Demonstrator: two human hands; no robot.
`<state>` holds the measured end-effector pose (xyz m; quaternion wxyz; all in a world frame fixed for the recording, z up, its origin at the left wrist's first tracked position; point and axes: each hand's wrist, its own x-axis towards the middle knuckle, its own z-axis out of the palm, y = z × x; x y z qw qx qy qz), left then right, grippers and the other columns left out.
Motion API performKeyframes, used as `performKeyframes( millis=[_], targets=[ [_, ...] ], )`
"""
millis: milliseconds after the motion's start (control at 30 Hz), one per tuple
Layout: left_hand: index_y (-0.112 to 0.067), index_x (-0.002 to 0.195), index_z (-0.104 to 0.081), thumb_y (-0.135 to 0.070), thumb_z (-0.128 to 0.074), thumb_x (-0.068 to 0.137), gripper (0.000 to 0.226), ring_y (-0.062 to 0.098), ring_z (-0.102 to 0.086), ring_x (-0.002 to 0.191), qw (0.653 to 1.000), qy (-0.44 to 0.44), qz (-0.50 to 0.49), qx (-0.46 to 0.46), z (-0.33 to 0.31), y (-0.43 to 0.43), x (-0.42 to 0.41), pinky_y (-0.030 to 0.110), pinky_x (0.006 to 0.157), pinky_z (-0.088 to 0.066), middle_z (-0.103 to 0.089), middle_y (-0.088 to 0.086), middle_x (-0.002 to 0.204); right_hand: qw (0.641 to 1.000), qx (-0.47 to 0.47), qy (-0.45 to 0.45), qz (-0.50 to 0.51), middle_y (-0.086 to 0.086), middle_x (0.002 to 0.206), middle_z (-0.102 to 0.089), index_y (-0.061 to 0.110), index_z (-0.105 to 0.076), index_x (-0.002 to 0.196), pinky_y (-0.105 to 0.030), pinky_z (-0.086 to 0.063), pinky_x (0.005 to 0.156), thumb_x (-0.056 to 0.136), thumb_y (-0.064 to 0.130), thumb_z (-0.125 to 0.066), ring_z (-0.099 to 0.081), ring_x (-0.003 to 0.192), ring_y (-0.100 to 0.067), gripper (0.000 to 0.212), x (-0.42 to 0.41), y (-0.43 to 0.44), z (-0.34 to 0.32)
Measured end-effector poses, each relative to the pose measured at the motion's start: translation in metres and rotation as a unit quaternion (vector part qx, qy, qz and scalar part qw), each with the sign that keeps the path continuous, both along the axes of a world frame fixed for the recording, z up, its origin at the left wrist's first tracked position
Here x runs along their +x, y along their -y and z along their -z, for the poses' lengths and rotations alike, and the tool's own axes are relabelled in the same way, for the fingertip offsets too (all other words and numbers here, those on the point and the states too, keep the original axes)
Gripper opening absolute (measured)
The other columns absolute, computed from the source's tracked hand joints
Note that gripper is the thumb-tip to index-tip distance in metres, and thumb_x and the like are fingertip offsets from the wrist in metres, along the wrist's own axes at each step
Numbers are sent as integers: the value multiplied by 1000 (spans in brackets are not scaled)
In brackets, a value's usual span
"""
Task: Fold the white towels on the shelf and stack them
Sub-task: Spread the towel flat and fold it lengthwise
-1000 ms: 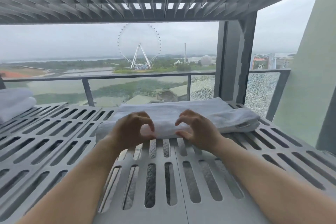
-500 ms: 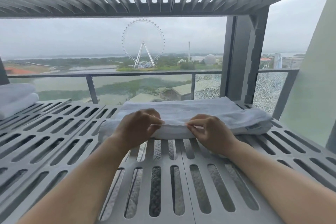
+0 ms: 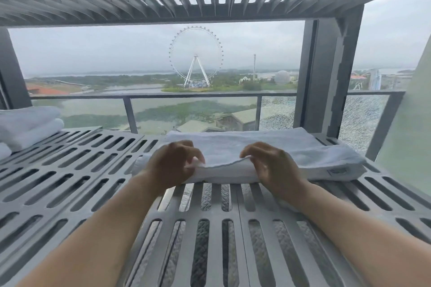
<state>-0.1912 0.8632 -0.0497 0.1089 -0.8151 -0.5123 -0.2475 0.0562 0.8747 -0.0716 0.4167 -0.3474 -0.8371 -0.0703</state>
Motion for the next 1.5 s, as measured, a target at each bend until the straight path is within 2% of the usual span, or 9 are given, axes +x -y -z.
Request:
performKeyframes(
  millis=[67,200,400,567,767,1000,1167,1300,1500],
  targets=[
    [-28,88,-71,-20,-71,77,14,3,-53,62,1000,20,20,-7,-2,-1,-3,29,64,-50,-57,-11,79,999,-24,31,-15,-1,102,-69,17,-71,84,-35,-54,65,81,-2,-60,-67,82,-24,22,3,-2,0],
    [-30,92,-69,-49,-76,64,34,3,-59,68,997,42,58,-2,-7,4,-4,25,63,-51,-62,-11,84,995,-70,61,-29,1,112,-67,24,-73,91,-32,-54,78,83,19,-66,-66,93,-16,12,5,-4,4],
    [-33,72,-72,-50,-72,70,17,-2,-58,69,997,12,73,5,-8,6,-3,25,63,-51,-62,-19,81,996,-73,39,-15,5,106,-68,25,-74,90,-29,-52,77,81,29,-68,-65,90,-12,11,3,-5,6],
    [-29,86,-75,-32,-75,68,18,-4,-61,68,997,11,69,-15,-10,8,-7,21,65,-55,-71,-13,84,999,-53,9,-3,5,97,-72,19,-75,89,-35,-55,73,80,19,-69,-67,84,-14,11,1,-5,6],
    [-27,83,-76,-25,-77,66,18,-3,-62,70,997,18,69,-34,-11,8,-13,14,65,-53,-71,-13,85,999,-45,-20,22,4,91,-73,17,-75,88,-33,-55,70,80,16,-69,-67,77,-16,10,-1,-7,6],
    [-24,88,-76,-22,-71,72,17,0,-63,70,999,16,35,-21,-11,9,-14,24,68,-55,-73,-8,85,994,-92,64,-6,4,113,-67,22,-70,104,-34,-51,87,85,19,-63,-62,101,-14,21,4,0,5],
    [-23,91,-75,-8,-70,70,26,5,-63,80,998,-2,26,-50,-14,11,-15,24,75,-54,-70,-7,96,991,-107,79,5,4,124,-58,28,-69,105,-29,-48,84,88,27,-59,-59,100,-10,20,5,-3,4],
    [-28,86,-75,-1,-68,71,31,1,-51,67,999,-4,5,-49,-14,10,-20,14,63,-42,-53,-14,74,993,-79,88,1,0,101,-56,22,-71,101,-29,-49,69,85,22,-63,-55,79,-12,18,2,-2,3],
    [-27,86,-73,13,-53,69,48,2,-45,56,1000,-8,-7,-26,-8,4,-20,18,57,-37,-47,-14,61,994,-56,95,2,-3,85,-49,17,-71,102,-30,-43,64,84,8,-63,-48,76,-17,21,2,-1,1]
  ],
)
